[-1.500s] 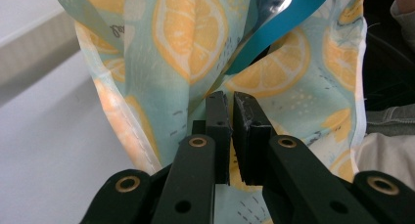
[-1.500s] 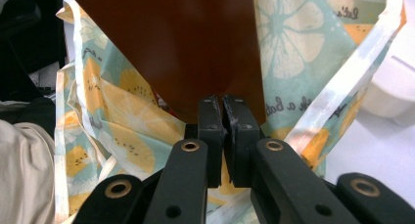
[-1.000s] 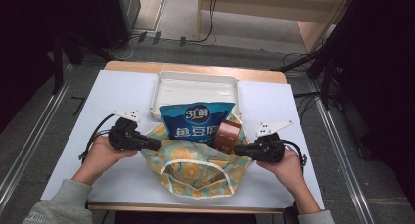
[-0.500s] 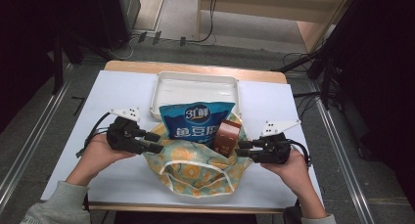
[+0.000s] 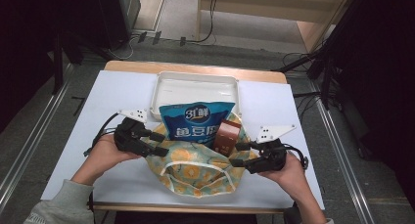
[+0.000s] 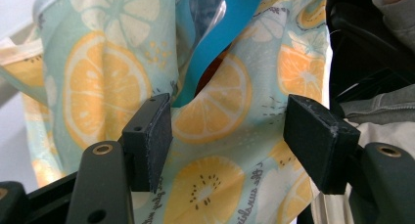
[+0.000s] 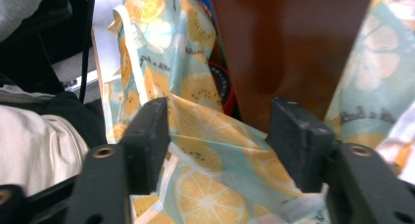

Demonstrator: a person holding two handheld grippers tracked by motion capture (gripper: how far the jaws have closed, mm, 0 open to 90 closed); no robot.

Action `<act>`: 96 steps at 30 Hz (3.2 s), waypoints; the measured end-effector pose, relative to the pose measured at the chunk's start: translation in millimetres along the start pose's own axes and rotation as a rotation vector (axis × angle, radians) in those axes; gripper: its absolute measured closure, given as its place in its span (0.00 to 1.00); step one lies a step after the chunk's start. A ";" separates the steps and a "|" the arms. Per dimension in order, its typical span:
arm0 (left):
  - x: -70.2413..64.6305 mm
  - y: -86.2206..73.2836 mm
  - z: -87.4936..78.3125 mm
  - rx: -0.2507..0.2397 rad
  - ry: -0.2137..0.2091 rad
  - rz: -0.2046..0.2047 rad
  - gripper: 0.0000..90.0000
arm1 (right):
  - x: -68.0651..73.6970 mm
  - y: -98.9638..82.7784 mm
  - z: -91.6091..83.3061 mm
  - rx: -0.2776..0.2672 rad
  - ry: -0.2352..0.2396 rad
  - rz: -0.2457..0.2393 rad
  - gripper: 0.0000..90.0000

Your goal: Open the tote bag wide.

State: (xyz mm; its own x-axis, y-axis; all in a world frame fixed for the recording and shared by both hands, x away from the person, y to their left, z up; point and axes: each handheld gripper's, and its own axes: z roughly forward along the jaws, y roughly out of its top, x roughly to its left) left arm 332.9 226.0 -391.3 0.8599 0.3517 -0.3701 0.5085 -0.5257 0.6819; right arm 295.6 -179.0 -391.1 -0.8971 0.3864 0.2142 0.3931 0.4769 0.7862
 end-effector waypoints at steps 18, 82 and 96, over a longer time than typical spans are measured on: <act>-1.5 -11.0 -1.1 0.042 0.010 -0.025 0.91 | 2.2 -12.9 14.9 0.048 -0.010 -0.012 0.95; -27.9 -16.6 -14.4 0.006 -0.021 0.058 1.00 | 14.6 -15.1 8.7 0.035 0.048 -0.027 1.00; -29.9 -31.0 -6.2 0.009 -0.036 0.028 1.00 | 16.6 -23.0 17.6 0.067 0.073 -0.019 1.00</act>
State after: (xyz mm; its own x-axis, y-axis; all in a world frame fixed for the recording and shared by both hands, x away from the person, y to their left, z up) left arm 291.2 236.6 -397.4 0.8748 0.3089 -0.3732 0.4843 -0.5423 0.6865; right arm 275.2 -169.6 -415.8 -0.9158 0.3197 0.2429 0.3862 0.5361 0.7506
